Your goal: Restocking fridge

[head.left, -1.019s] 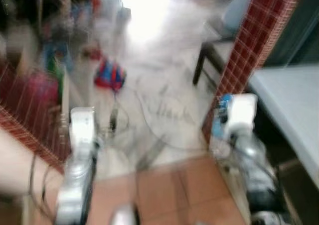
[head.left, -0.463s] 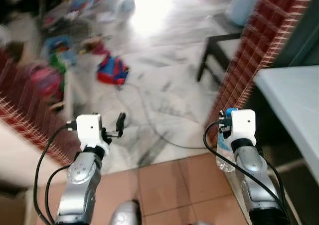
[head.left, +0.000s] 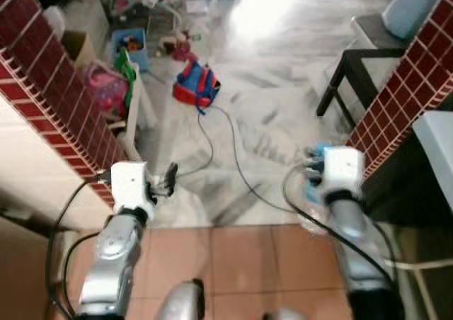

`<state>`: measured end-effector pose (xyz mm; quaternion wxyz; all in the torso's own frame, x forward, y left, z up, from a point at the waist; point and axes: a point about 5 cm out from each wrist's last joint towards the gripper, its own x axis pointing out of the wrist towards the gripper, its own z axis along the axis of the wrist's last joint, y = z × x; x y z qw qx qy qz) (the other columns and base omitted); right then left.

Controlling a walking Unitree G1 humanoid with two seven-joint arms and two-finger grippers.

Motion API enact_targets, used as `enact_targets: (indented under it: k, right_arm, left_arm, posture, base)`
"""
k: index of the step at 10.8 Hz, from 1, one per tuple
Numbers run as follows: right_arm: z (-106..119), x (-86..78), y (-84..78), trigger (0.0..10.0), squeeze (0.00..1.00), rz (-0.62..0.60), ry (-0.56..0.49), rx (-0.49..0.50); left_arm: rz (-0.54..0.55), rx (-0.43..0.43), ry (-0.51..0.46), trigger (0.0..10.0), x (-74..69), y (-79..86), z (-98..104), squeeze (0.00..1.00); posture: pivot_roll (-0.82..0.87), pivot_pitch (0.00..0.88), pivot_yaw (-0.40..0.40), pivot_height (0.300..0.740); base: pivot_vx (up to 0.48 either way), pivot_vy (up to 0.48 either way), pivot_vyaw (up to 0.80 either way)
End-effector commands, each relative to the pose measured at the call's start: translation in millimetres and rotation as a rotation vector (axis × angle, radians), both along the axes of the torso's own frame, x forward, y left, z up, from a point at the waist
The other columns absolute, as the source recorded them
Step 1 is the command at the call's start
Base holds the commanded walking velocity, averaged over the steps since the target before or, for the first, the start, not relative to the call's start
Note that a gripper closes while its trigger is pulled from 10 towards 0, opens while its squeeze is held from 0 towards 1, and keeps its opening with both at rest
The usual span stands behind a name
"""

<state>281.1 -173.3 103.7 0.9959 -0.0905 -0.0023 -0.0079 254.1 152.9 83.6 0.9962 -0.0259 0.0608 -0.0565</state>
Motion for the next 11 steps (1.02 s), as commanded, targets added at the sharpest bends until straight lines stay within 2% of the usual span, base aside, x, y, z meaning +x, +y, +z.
enact_targets:
  k: [1,11]
  right_arm:
    - [3.9,-1.5,-2.4,10.0,0.00,-0.006,-0.020,0.002]
    - [6.0,3.9,2.5,10.0,0.00,0.036,-0.029,0.048]
  left_arm:
    - [-0.010,0.003,0.003,10.0,1.0,-4.0,1.2,0.00]
    - [-0.003,0.003,-0.022,10.0,7.0,-9.7,9.4,0.00]
  posture:
    - [0.04,0.097,0.042,0.740]
    - [0.03,0.097,0.036,0.740]
  base:
    - [-0.240,0.000,0.00]
    - [-0.298,0.000,0.00]
